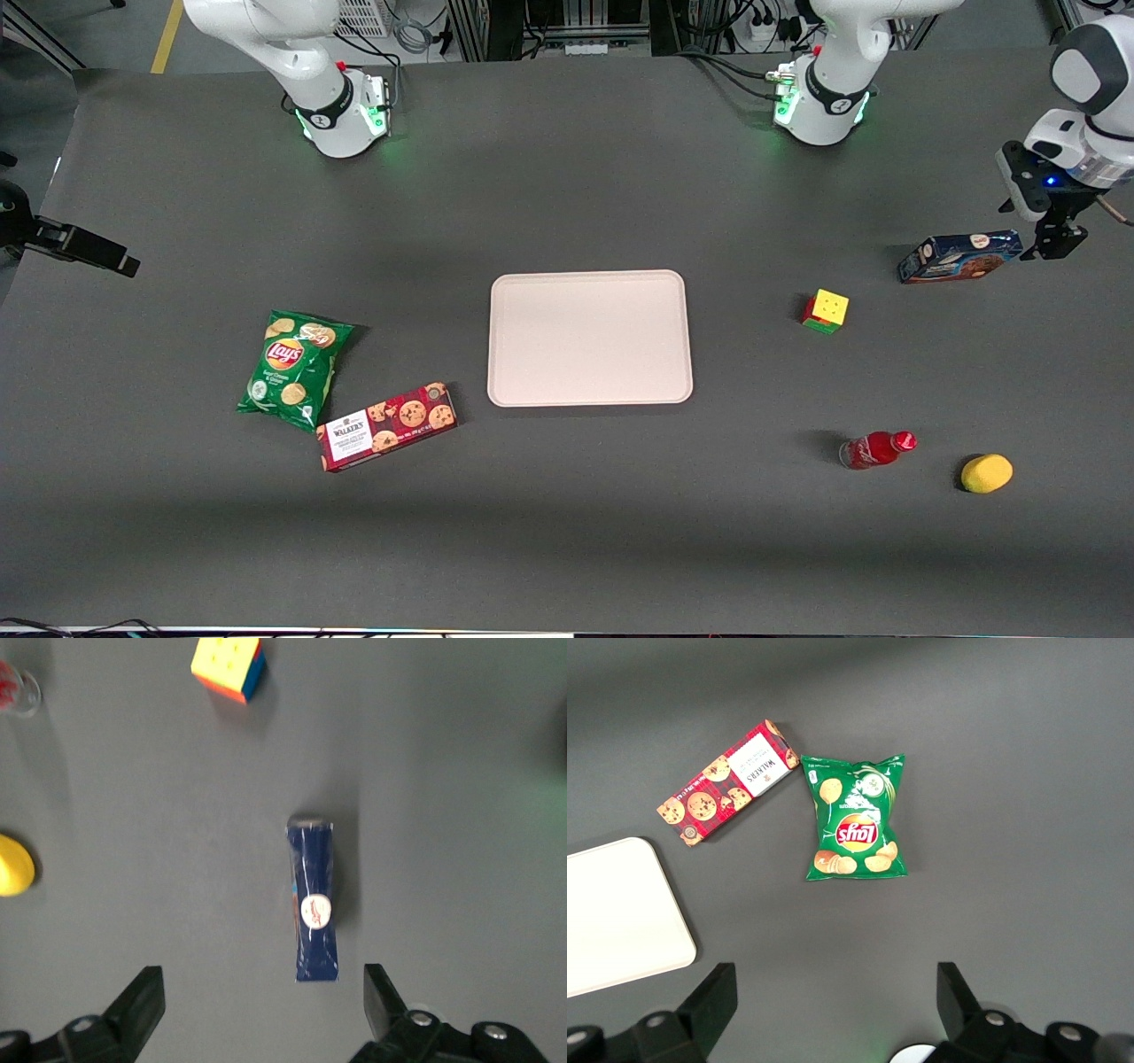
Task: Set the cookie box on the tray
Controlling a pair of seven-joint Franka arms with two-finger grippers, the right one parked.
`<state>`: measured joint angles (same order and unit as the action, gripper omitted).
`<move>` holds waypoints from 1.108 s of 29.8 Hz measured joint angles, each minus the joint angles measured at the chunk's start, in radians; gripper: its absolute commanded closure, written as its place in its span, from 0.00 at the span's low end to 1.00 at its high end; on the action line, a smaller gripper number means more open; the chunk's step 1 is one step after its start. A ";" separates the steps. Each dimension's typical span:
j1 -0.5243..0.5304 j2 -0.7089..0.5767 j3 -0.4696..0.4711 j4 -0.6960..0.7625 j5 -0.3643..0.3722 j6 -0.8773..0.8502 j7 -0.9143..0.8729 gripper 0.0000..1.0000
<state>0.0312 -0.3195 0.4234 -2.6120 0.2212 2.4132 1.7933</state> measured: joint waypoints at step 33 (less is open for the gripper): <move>0.000 0.146 0.057 -0.096 -0.002 0.169 0.048 0.00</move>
<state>0.0313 -0.1733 0.4805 -2.7085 0.2190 2.5817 1.8414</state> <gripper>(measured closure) 0.000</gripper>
